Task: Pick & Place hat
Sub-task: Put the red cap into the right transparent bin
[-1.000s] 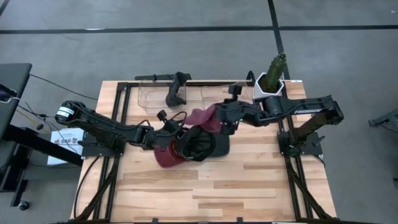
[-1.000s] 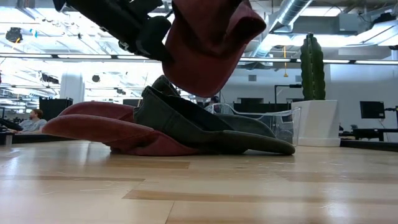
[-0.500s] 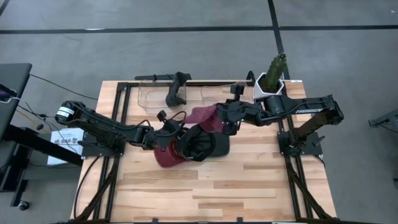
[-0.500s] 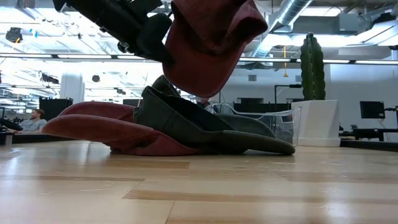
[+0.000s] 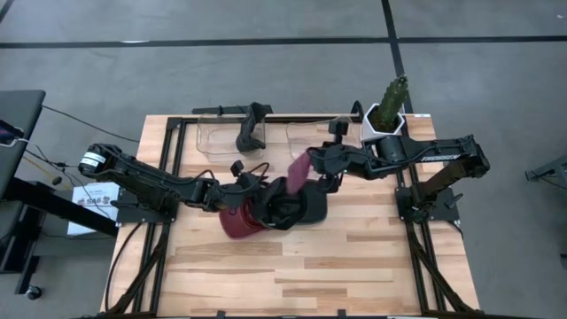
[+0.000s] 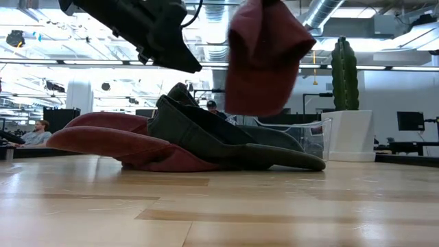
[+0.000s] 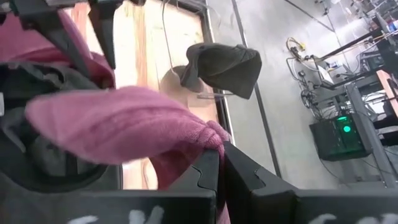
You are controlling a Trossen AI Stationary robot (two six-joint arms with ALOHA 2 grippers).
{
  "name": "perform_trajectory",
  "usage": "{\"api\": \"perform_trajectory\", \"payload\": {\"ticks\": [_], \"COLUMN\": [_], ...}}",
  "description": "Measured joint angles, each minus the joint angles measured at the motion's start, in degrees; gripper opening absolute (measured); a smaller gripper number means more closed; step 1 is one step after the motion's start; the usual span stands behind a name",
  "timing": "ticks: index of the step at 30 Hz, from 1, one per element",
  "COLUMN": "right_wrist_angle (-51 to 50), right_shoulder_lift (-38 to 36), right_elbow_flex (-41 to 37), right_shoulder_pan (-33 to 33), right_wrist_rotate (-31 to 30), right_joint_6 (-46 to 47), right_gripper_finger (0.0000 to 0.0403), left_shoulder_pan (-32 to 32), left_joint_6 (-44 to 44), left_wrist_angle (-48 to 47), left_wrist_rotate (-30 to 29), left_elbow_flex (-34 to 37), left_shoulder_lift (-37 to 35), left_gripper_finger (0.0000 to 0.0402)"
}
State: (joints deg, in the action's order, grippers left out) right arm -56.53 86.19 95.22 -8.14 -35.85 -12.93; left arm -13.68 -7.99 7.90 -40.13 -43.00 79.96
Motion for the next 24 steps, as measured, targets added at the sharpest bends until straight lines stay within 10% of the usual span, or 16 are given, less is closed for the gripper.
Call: {"api": "perform_trajectory", "payload": {"ticks": [24], "right_wrist_angle": [-12.9], "right_shoulder_lift": [-0.1], "right_elbow_flex": [0.0], "right_shoulder_pan": [3.0], "right_wrist_rotate": [-0.1], "right_joint_6": [-17.6], "right_gripper_finger": [0.0], "left_shoulder_pan": [0.0], "left_joint_6": [0.2], "left_wrist_angle": [-0.1], "left_wrist_rotate": [4.6], "left_elbow_flex": [0.0], "left_shoulder_lift": [0.0], "left_gripper_finger": [0.0149]}}
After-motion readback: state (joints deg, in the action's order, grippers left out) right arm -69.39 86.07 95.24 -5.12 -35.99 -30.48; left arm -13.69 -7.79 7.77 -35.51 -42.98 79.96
